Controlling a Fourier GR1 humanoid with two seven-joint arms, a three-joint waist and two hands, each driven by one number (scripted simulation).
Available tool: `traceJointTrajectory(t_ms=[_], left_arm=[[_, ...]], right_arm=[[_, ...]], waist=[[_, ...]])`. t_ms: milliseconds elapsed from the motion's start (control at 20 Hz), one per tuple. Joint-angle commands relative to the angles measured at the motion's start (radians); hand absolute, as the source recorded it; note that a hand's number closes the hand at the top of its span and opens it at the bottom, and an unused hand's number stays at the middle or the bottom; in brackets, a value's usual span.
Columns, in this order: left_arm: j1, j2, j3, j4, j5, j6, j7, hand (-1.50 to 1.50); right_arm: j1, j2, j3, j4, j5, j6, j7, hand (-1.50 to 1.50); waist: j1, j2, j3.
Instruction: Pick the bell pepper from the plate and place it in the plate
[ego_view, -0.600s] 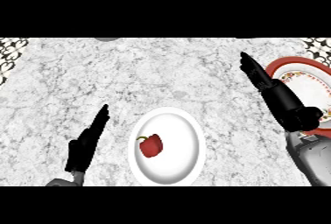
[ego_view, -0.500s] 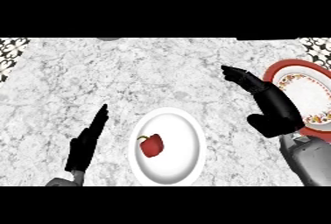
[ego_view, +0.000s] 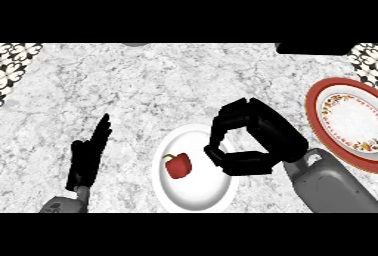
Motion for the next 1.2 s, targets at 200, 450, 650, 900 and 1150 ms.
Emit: traceJointTrajectory(t_ms=[200,450,650,900,1150], left_arm=[[-0.021,0.001,0.011,-0.006,-0.003,0.015,0.039,0.0],[-0.005,0.002,0.024,-0.042,-0.003,0.036,0.085,0.0],[0.003,-0.03,-0.005,-0.088,-0.03,0.08,0.135,0.0],[0.05,0.008,0.029,-0.094,-0.014,0.036,0.097,0.0],[0.015,0.007,0.04,-0.1,-0.003,0.024,0.138,0.0]], right_arm=[[0.181,0.258,0.069,0.247,-0.253,0.103,-0.355,-1.5],[0.068,0.144,0.139,0.503,0.021,0.163,-0.643,-1.5],[-0.042,0.165,0.154,0.488,0.201,-0.011,-0.512,-1.5],[-0.124,0.164,0.172,0.506,0.336,-0.03,-0.388,-1.5],[-0.203,0.143,0.253,0.375,0.41,0.164,-0.124,-1.5]], waist=[[0.024,0.04,0.005],[0.0,0.02,0.001],[-0.017,0.01,0.0],[-0.027,0.01,-0.001],[-0.039,0.005,-0.002]])
